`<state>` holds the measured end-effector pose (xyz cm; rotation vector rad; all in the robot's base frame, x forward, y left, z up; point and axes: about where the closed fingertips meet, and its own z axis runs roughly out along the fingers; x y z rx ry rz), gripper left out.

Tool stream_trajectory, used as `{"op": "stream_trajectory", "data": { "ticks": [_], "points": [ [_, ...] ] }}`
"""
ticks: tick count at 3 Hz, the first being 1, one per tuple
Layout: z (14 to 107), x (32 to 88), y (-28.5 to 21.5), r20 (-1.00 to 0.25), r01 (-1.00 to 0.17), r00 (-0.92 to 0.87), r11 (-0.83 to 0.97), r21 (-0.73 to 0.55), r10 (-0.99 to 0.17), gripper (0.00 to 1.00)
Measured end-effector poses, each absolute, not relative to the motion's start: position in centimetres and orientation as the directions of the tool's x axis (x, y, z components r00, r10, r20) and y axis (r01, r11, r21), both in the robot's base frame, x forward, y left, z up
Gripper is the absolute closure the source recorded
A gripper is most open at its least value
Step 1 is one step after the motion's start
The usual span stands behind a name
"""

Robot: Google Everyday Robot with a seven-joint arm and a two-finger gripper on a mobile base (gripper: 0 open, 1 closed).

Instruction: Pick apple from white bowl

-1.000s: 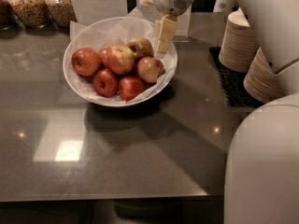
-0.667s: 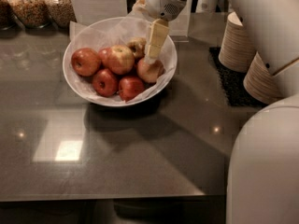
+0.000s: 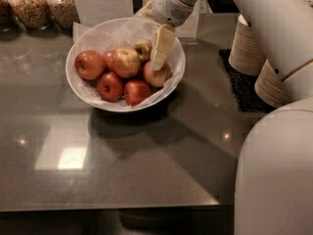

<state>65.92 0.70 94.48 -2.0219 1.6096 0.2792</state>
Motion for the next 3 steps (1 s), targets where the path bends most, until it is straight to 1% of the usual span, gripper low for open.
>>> {"op": "stream_trajectory", "data": {
  "ticks": [1, 2, 3],
  "points": [
    [90.64, 66.36, 0.45, -0.505, -0.973, 0.206, -0.123, -0.193, -0.839, 0.00],
    [90.64, 66.36, 0.45, -0.505, -0.973, 0.206, -0.123, -0.193, -0.839, 0.00],
    [90.64, 66.36, 0.45, -0.505, -0.973, 0.206, -0.123, -0.193, -0.839, 0.19]
  ]
}}
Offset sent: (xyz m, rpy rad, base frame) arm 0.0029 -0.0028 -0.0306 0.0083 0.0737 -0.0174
